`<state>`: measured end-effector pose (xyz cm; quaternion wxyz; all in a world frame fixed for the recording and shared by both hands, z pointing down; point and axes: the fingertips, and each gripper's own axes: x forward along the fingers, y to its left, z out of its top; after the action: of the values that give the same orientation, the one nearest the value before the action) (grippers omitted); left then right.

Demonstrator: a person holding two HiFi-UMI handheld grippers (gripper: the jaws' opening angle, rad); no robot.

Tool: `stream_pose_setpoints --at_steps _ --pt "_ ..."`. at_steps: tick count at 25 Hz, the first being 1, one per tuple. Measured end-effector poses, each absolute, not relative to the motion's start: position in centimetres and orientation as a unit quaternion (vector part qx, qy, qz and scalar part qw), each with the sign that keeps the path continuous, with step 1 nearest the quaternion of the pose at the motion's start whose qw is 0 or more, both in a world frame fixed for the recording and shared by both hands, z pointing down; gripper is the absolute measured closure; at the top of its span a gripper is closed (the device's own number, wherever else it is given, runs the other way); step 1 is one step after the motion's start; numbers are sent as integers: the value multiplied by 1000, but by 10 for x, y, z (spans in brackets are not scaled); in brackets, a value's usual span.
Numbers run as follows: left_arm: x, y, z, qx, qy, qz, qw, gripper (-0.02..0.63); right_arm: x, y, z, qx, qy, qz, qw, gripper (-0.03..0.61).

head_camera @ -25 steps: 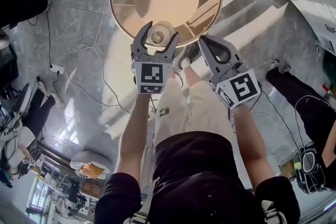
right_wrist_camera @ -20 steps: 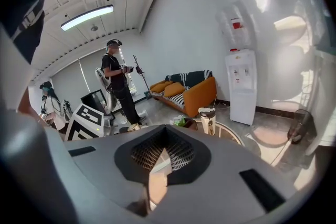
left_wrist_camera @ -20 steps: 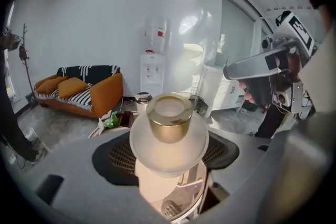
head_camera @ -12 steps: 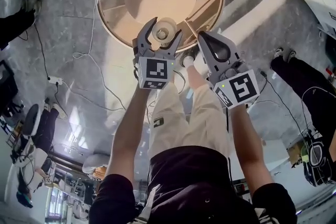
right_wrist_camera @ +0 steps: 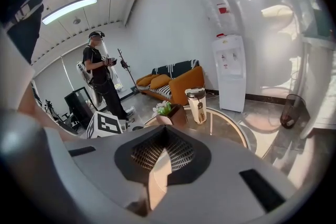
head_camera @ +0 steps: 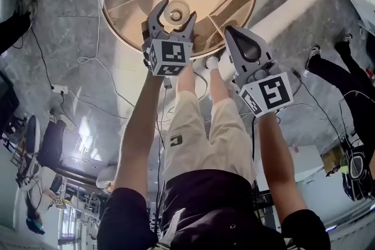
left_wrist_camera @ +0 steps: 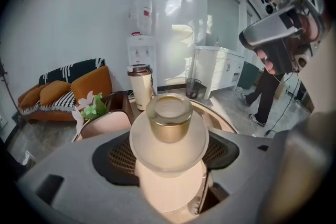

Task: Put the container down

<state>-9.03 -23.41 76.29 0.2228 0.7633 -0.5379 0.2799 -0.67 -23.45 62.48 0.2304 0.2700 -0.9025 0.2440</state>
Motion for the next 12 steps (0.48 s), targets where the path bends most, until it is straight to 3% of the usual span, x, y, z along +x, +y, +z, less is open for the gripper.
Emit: stream_pose_setpoints --at_steps 12 --pt "-86 -269 829 761 -527 316 208 276 -15 -257 649 276 -893 260 243 577"
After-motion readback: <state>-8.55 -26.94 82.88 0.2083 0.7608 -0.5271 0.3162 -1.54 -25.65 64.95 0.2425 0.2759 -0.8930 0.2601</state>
